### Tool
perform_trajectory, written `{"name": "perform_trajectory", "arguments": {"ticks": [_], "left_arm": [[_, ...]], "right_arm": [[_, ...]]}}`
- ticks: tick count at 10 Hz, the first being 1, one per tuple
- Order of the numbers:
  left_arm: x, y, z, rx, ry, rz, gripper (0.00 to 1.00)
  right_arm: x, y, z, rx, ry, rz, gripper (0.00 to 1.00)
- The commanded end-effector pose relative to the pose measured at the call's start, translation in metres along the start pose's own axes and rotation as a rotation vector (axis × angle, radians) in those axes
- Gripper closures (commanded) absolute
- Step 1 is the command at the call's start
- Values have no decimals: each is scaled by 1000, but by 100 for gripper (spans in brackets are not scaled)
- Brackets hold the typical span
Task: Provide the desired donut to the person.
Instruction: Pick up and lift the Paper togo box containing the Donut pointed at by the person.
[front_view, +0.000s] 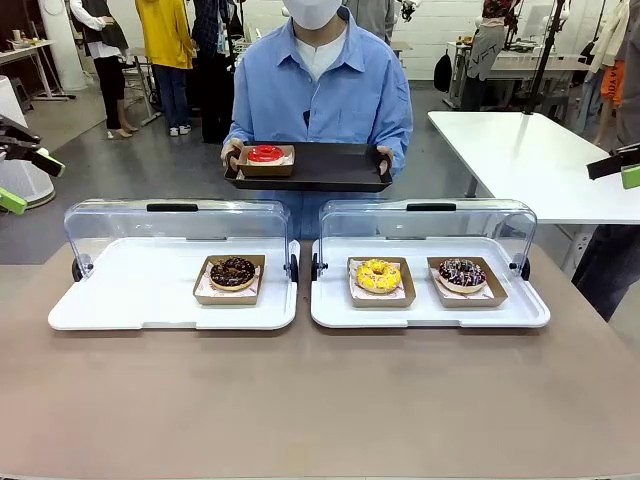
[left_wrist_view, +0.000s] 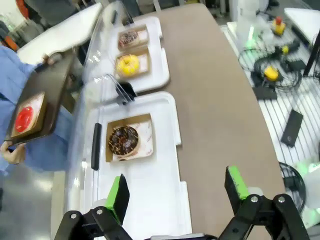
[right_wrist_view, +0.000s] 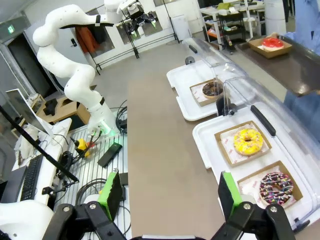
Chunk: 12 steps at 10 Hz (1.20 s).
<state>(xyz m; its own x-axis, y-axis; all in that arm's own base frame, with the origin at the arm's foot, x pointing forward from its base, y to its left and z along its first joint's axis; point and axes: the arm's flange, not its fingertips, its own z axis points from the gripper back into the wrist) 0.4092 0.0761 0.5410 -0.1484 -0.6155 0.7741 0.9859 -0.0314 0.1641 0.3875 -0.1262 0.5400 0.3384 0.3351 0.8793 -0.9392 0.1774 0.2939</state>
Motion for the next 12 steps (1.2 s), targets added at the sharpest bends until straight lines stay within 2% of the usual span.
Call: {"name": "perform_trajectory", "arguments": {"ticks": [1, 3, 5, 8, 12], "left_arm": [[-43, 9, 6, 79, -92, 53, 0], [-85, 5, 12, 167, -174, 150, 0], [-107, -3, 17, 179, -241, 215, 0], [-123, -11, 26, 161, -283, 246, 0], [-124, -15, 28, 136, -279, 233, 0]], "right_arm": [[0, 0, -1, 7, -6, 3, 0], [0, 0, -1, 7, -6, 3, 0], [0, 0, -1, 7, -6, 3, 0], [0, 0, -1, 7, -6, 3, 0], [0, 0, -1, 7, -6, 3, 0]]}}
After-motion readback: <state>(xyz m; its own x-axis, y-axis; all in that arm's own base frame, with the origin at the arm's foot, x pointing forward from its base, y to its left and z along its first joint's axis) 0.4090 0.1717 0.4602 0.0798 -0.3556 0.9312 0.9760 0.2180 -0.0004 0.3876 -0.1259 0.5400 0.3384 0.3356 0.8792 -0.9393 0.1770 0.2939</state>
